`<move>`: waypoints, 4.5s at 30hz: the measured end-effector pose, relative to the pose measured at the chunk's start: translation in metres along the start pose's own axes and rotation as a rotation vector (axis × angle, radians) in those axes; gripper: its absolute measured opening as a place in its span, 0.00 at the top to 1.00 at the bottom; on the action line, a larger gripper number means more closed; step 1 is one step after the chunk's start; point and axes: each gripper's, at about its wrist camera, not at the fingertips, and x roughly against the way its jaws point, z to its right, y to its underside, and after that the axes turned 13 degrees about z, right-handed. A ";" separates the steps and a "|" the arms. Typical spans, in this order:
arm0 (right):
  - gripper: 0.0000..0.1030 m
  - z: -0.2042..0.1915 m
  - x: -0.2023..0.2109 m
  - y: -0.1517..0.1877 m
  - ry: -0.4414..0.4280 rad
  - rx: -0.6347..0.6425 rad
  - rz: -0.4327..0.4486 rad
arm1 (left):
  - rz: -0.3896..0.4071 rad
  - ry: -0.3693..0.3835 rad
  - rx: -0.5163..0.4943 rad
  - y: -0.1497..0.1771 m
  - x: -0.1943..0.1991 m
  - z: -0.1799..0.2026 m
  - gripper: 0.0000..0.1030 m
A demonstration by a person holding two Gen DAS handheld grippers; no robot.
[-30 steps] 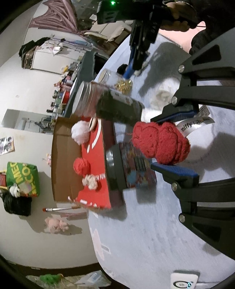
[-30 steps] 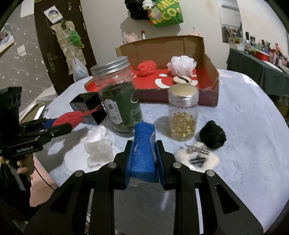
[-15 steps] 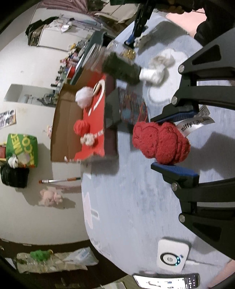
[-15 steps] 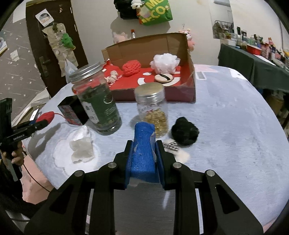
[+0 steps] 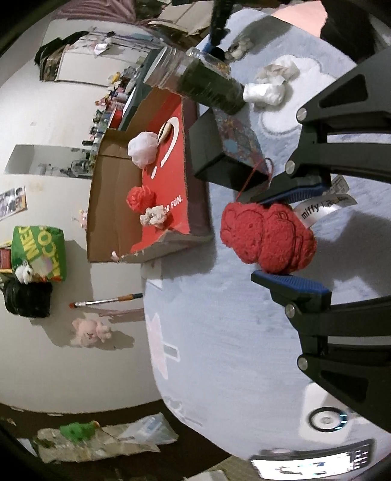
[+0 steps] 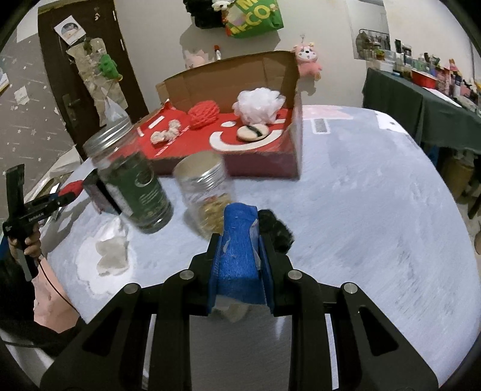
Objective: Organize soft objects
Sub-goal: 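Lift both held items and carry them over the red-lined box, then lower the bunny pad and blue sponge into the box and open both grippers, then withdraw both tools from the box back over the table items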
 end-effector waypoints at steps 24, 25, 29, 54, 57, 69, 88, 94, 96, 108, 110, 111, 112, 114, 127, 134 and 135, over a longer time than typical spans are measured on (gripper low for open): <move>0.77 0.004 -0.044 -0.079 -0.088 0.127 0.000 | 0.049 0.103 -0.121 -0.081 -0.044 0.015 0.56; 0.77 0.001 -0.048 -0.083 -0.091 0.137 -0.001 | 0.045 0.102 -0.121 -0.086 -0.048 0.018 0.56; 0.77 -0.012 -0.063 -0.098 -0.095 0.186 -0.009 | 0.031 0.102 -0.113 -0.106 -0.060 0.029 0.56; 0.77 -0.028 -0.187 -0.101 0.032 0.357 -0.393 | -0.325 0.137 -0.263 -0.107 -0.194 0.083 0.56; 0.77 -0.029 -0.192 -0.098 0.054 0.383 -0.410 | -0.364 0.128 -0.275 -0.104 -0.204 0.082 0.56; 0.77 -0.025 -0.194 -0.097 0.088 0.392 -0.415 | -0.413 0.110 -0.285 -0.093 -0.213 0.079 0.54; 0.76 -0.028 -0.203 -0.096 0.093 0.394 -0.421 | -0.384 0.099 -0.270 -0.097 -0.214 0.079 0.34; 0.66 -0.030 -0.197 -0.100 0.088 0.387 -0.408 | -0.327 0.110 -0.253 -0.105 -0.197 0.079 0.22; 0.51 -0.032 -0.191 -0.104 0.062 0.375 -0.391 | -0.301 0.115 -0.243 -0.110 -0.190 0.081 0.17; 0.30 -0.055 -0.135 -0.135 0.112 0.362 -0.210 | -0.088 0.085 -0.147 -0.139 -0.122 0.086 0.02; 0.30 -0.058 -0.119 -0.139 0.113 0.355 -0.180 | -0.050 0.084 -0.132 -0.142 -0.108 0.088 0.01; 0.28 -0.061 -0.109 -0.142 0.112 0.348 -0.158 | -0.035 0.088 -0.120 -0.144 -0.100 0.088 0.00; 0.27 -0.065 -0.101 -0.144 0.111 0.342 -0.135 | -0.026 0.089 -0.113 -0.144 -0.095 0.089 0.00; 0.21 -0.071 -0.083 -0.147 0.107 0.333 -0.092 | 0.004 0.091 -0.103 -0.145 -0.081 0.092 0.00; 0.17 -0.103 0.035 -0.113 0.132 0.274 0.173 | 0.197 0.049 -0.083 -0.111 0.015 0.122 0.00; 0.12 -0.105 0.078 -0.071 0.183 0.240 0.271 | 0.257 0.012 -0.063 -0.076 0.047 0.137 0.00; 0.12 -0.106 0.081 -0.065 0.192 0.235 0.275 | 0.256 0.008 -0.054 -0.072 0.048 0.138 0.00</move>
